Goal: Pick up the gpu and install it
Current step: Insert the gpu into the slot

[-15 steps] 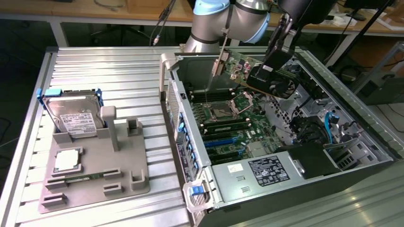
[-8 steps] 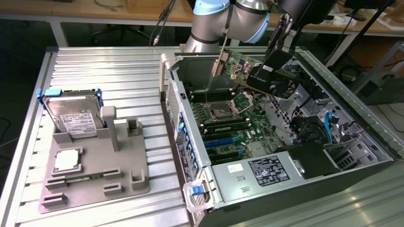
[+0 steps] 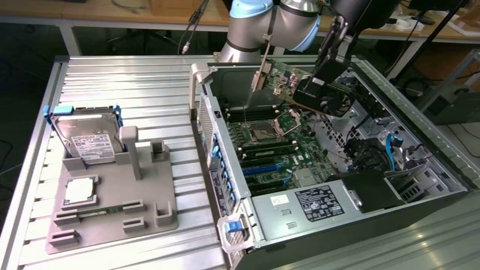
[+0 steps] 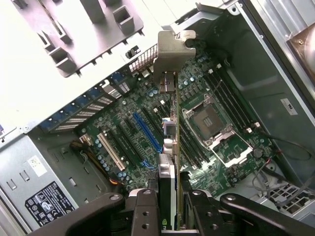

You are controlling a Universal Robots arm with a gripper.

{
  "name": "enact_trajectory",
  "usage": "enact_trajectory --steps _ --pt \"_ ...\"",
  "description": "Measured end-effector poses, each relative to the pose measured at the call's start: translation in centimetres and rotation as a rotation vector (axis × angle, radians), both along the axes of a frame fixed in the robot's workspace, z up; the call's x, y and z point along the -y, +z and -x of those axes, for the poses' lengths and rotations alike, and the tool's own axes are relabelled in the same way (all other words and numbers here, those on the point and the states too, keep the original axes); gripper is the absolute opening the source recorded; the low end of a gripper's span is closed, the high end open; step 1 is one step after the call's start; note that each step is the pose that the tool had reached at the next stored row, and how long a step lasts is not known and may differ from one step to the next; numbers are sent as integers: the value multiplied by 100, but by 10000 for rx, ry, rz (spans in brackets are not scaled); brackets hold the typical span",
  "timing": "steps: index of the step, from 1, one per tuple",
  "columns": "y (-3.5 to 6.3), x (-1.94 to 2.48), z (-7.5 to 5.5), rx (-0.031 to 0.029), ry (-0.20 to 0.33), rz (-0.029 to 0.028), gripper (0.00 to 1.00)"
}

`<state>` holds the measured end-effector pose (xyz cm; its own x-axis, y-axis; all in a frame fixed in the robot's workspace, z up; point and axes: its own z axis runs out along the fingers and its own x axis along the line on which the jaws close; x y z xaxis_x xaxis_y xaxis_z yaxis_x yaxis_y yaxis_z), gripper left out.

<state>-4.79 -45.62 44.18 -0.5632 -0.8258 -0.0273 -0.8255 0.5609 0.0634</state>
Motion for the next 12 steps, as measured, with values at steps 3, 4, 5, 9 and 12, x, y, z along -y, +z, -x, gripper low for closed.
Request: enact_trajectory --steps 3,4,5,9,12 --pt "0 0 0 0 36 0 27" --pt "0 0 0 0 47 0 27" --pt "0 0 0 0 60 1 27" --pt "0 0 0 0 116 0 27" --pt "0 0 0 0 141 0 27"
